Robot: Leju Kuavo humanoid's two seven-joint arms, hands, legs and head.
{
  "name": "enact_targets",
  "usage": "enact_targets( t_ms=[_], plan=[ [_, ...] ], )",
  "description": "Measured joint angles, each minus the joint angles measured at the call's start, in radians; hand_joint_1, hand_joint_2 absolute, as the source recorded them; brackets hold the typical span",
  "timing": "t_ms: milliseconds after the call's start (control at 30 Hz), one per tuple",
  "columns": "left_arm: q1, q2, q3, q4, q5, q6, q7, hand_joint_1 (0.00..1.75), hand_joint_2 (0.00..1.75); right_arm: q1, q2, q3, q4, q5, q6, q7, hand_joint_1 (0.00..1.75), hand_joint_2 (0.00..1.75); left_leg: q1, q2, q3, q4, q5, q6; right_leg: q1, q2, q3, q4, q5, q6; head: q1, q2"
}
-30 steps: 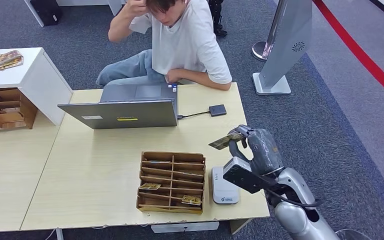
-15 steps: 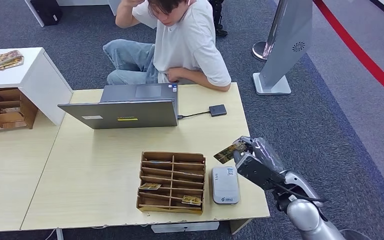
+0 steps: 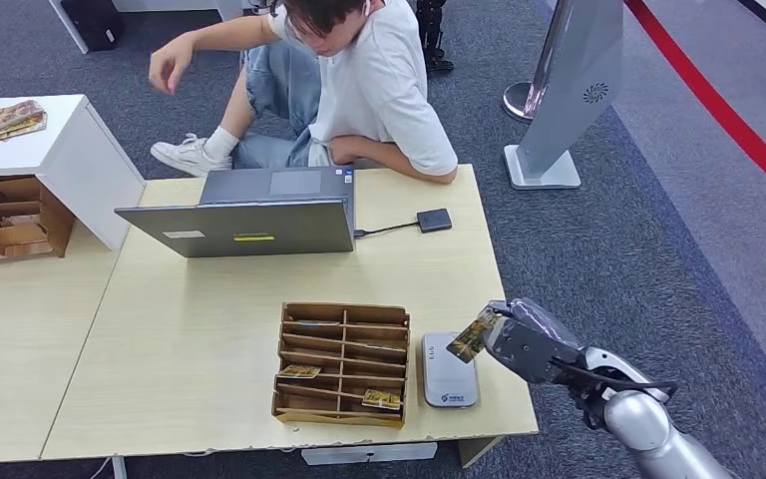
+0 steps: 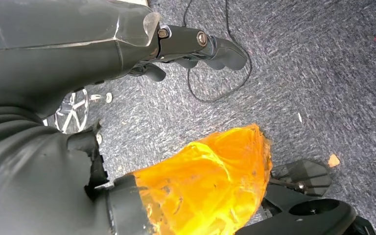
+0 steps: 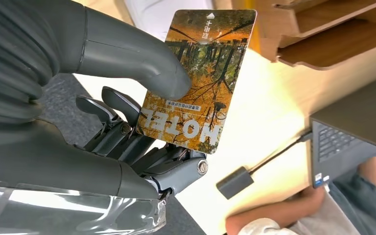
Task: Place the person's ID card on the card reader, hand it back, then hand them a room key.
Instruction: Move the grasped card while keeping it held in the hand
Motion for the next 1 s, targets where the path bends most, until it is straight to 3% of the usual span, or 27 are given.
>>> enact_targets(
  t_ms=[433,1000],
  plan=[
    [-0.002,-0.002,0.000,0.000,-0.016,0.000,0.007,0.00,0.00,-0.020,-0.030,0.057,0.031,-0.029,0.045,0.007,1.75,1.75,0.000,0.000,0.000,0.000,0.000,0.000,0.000,0.000,0.000,0.000,0.000,0.000,0.000,0.000],
    [-0.007,-0.003,-0.001,0.000,-0.040,-0.007,0.023,0.00,0.00,-0.079,-0.026,0.183,0.084,-0.032,0.063,0.045,1.75,1.75,0.000,0.000,0.000,0.000,0.000,0.000,0.000,0.000,0.000,0.000,0.000,0.000,0.000,0.000]
  ],
)
